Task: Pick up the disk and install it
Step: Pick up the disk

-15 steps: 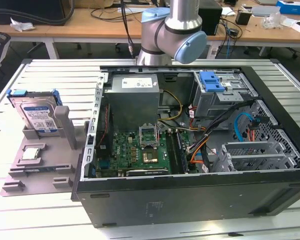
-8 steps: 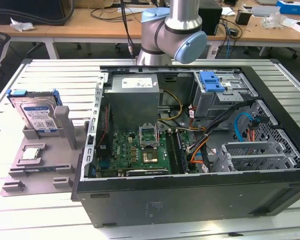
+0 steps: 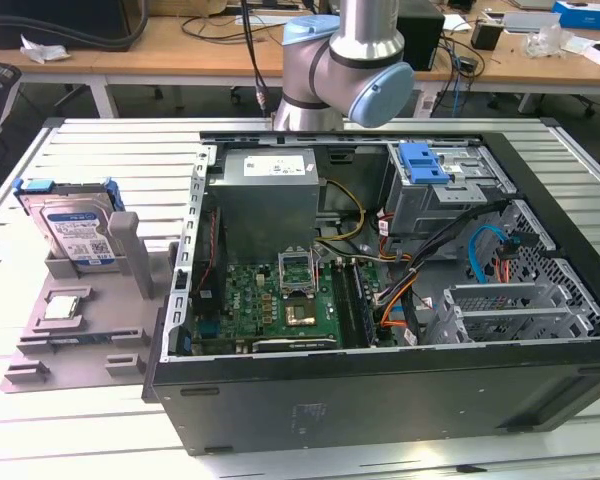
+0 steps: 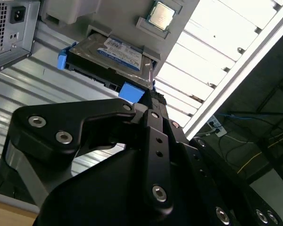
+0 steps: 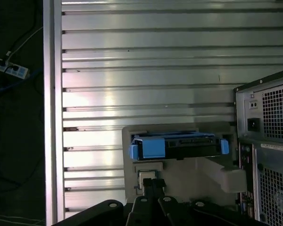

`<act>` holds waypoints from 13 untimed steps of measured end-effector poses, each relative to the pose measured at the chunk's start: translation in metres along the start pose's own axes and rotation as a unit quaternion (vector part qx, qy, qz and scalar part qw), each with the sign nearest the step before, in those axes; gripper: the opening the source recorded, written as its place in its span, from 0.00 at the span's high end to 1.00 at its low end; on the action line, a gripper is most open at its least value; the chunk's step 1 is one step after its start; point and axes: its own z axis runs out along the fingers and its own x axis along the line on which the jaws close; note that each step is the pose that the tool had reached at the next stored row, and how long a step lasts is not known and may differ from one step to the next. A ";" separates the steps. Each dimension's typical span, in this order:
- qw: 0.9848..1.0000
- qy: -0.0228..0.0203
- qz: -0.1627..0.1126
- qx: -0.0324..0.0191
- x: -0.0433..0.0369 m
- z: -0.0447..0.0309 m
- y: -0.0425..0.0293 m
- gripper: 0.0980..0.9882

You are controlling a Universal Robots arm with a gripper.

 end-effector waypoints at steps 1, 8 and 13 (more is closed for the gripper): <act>1.000 0.000 -0.009 0.000 0.0000 0.0000 0.0000 0.99; 0.996 0.004 -0.086 -0.002 0.0000 0.0000 0.0000 0.99; 0.989 0.007 -0.146 -0.003 0.0000 0.0000 0.0000 0.99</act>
